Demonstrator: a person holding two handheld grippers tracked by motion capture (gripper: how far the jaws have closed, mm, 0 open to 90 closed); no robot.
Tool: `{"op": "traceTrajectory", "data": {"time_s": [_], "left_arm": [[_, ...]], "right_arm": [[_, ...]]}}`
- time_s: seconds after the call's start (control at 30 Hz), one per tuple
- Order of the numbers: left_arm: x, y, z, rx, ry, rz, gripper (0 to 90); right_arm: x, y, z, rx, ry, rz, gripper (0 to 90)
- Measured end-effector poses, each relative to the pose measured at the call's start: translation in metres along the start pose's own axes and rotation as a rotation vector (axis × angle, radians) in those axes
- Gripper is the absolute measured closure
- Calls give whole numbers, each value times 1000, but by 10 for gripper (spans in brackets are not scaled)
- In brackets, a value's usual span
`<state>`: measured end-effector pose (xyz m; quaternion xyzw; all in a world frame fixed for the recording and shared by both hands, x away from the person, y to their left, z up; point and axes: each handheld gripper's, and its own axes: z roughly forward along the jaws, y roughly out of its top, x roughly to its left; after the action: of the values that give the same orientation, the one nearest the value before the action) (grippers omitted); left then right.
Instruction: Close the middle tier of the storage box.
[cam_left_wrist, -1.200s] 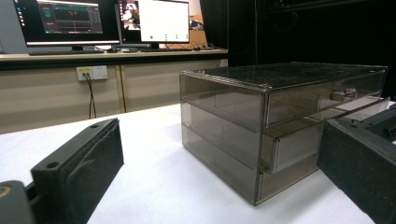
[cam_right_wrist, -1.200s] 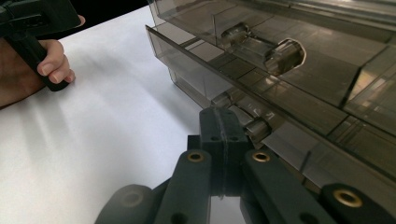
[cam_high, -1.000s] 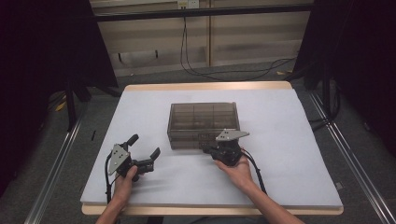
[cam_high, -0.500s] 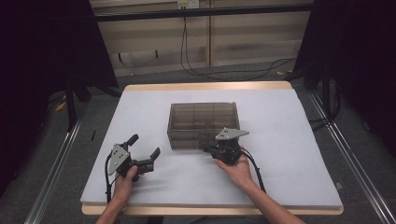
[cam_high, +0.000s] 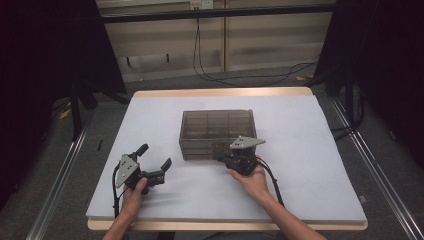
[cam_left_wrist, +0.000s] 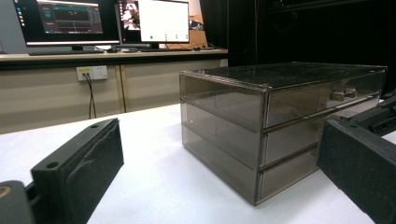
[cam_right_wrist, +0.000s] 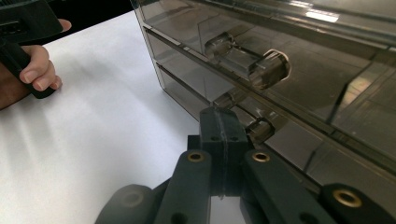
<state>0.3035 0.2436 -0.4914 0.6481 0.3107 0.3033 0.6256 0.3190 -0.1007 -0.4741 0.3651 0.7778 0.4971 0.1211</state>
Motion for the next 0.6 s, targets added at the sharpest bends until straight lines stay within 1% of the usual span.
{"op": "traceTrajectory", "data": {"time_s": [0.27,0.5,0.57,0.6], "left_arm": [[0,0,0,0,0,-1,9],[0,0,0,0,0,-1,9],[0,0,0,4,0,6,8],[0,0,0,0,0,0,8]], "right_arm": [[-1,1,1,9,-10,-5,900],[-2,1,1,12,-2,3,900],[-2,0,2,31,8,2,900],[-2,-2,2,37,10,0,900]]}}
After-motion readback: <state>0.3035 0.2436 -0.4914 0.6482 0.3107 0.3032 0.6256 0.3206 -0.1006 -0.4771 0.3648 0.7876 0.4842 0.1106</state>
